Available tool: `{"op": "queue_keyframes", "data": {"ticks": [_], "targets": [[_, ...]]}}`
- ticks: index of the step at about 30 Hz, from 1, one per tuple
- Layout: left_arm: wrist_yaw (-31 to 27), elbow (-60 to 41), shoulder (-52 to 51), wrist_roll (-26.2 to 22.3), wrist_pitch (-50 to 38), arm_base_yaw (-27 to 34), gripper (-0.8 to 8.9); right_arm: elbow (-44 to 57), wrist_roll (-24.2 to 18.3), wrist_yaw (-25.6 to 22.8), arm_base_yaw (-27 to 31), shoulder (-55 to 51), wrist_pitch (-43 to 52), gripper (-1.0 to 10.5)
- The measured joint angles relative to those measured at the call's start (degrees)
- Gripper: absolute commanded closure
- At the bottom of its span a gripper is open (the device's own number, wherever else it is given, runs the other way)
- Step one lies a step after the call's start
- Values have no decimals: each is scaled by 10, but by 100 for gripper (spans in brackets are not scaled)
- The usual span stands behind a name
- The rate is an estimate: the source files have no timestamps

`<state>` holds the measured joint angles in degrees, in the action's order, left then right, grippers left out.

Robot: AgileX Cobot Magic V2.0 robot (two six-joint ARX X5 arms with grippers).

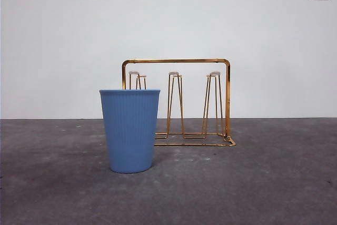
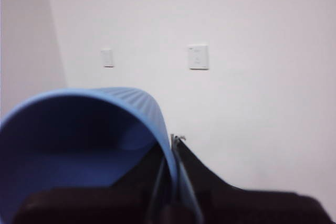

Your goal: Pick up cup 1,put cup 1 in the cup rack,pick up cup 2,put cup 2 in the cup rack

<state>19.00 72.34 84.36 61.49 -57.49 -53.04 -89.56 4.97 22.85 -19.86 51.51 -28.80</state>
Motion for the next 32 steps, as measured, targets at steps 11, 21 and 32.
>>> {"op": "queue_keyframes", "data": {"ticks": [11,21,32], "targets": [[-11,0,0,-11,15,0,262,0,4,17,0,11,-2,957],[-28,0,1,-3,17,0,627,0,7,34,0,22,-12,957],[-31,0,0,9,10,0,825,0,11,40,-1,22,-35,955]]}}
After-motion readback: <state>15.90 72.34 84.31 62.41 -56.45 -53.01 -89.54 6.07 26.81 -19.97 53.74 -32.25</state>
